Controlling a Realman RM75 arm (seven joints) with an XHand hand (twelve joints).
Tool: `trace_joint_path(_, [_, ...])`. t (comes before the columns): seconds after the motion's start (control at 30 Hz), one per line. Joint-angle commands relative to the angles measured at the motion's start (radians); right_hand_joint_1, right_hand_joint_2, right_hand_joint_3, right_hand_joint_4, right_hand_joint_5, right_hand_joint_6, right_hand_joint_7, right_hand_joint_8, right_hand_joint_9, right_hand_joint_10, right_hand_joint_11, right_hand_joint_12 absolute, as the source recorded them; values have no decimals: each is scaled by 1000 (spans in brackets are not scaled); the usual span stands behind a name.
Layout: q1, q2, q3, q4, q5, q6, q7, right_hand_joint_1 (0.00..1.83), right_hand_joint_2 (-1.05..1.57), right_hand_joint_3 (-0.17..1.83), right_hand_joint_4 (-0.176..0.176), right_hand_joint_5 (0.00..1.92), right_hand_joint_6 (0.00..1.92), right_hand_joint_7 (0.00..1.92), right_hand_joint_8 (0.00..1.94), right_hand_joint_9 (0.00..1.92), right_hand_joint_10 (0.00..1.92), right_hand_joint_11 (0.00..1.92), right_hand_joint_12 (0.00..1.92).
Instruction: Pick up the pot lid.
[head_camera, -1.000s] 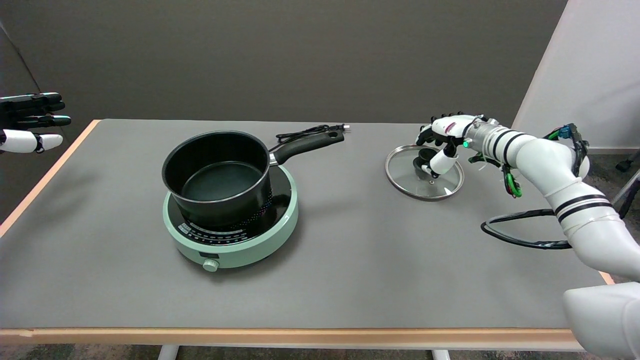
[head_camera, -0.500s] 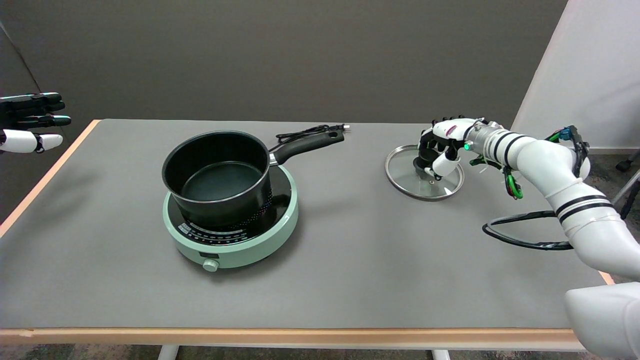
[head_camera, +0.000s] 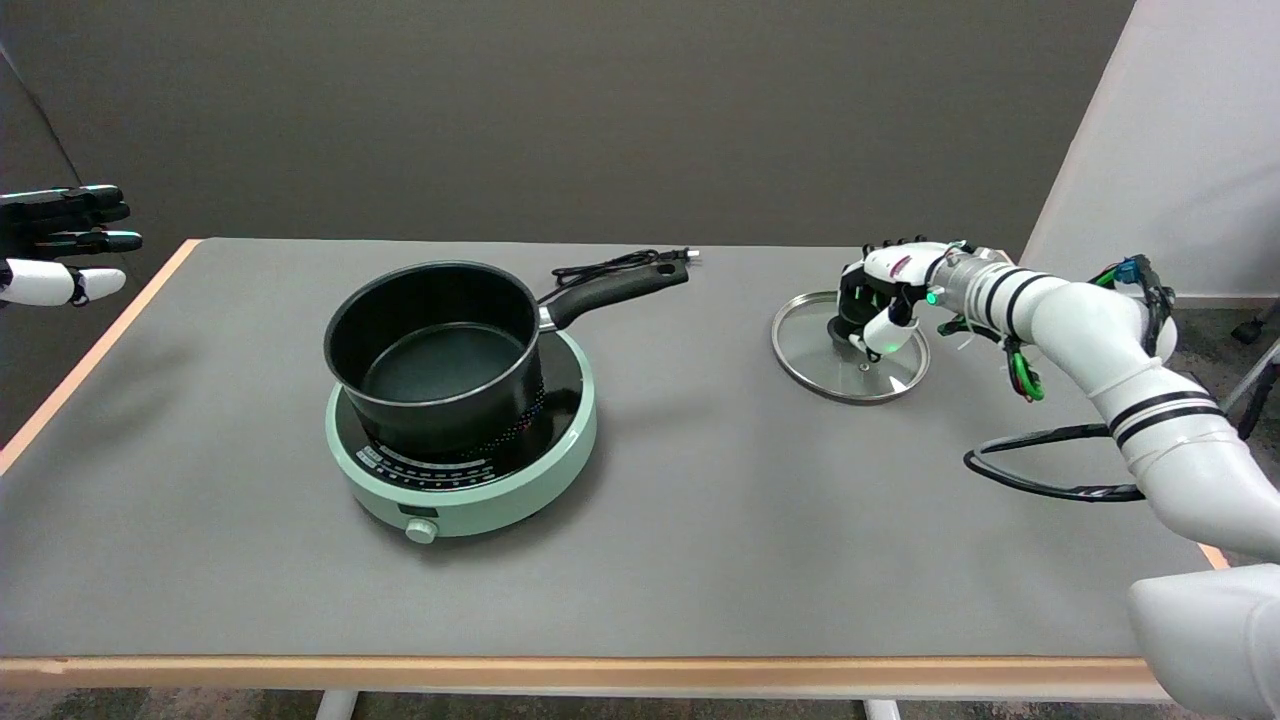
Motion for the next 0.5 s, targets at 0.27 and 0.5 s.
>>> trace_joint_path(0.27, [2, -13, -13, -23, 21, 7, 0, 893, 837, 727, 31, 442, 846, 473, 779, 489, 1003, 243, 1076])
trace_joint_path(0.5, [2, -13, -18, -18, 36, 11, -3, 848, 1256, 217, 57, 555, 1626, 508, 901, 521, 1091, 192, 1163])
